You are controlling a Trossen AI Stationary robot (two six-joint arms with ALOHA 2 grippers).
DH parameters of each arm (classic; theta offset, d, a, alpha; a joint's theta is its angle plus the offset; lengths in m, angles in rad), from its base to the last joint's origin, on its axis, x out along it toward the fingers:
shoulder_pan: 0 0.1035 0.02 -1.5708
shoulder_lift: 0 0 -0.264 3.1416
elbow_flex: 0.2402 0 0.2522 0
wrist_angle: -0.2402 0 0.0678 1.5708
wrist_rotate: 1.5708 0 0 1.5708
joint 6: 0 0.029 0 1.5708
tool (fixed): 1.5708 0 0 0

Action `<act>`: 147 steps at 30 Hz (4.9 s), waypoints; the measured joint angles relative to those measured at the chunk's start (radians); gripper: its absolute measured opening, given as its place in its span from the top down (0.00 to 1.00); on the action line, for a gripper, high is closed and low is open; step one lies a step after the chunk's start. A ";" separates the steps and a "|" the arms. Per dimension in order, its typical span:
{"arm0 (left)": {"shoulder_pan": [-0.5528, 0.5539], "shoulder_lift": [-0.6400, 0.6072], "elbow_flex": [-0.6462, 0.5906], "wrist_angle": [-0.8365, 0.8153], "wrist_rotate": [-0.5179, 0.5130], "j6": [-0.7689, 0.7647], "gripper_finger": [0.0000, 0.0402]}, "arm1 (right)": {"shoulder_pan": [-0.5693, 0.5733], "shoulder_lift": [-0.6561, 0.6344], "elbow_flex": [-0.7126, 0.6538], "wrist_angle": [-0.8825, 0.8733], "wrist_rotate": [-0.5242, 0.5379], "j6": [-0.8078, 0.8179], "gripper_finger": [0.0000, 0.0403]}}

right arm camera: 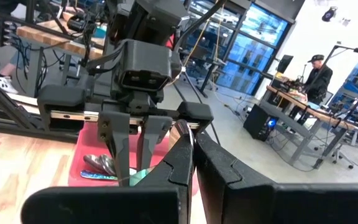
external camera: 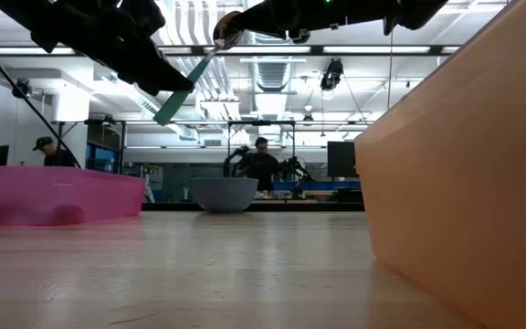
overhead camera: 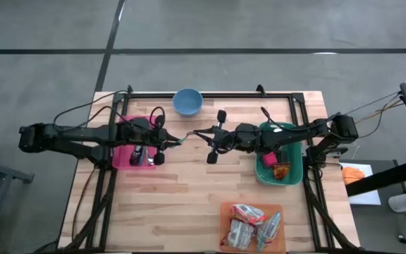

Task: Pick & Place Food Item
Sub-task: Put the green spoon into the pink bin

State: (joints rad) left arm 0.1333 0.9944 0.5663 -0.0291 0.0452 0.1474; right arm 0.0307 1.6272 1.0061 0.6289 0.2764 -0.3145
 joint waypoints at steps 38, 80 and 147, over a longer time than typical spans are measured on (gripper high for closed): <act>-0.001 -0.010 0.023 -0.175 -0.223 -0.129 0.92 | 0.002 -0.001 0.053 -0.028 -0.038 0.155 0.36; 0.002 -0.022 0.014 -1.115 -0.282 -1.173 0.92 | 0.002 -0.001 0.050 -0.056 0.040 0.158 0.34; 0.006 -0.022 -0.038 -1.022 -0.280 -1.150 0.67 | 0.002 0.000 0.050 -0.056 0.039 0.158 0.34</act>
State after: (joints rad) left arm 0.1394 0.9726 0.5285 -1.0508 -0.2348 -1.0023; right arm 0.0322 1.6272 1.0563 0.5734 0.3149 -0.1570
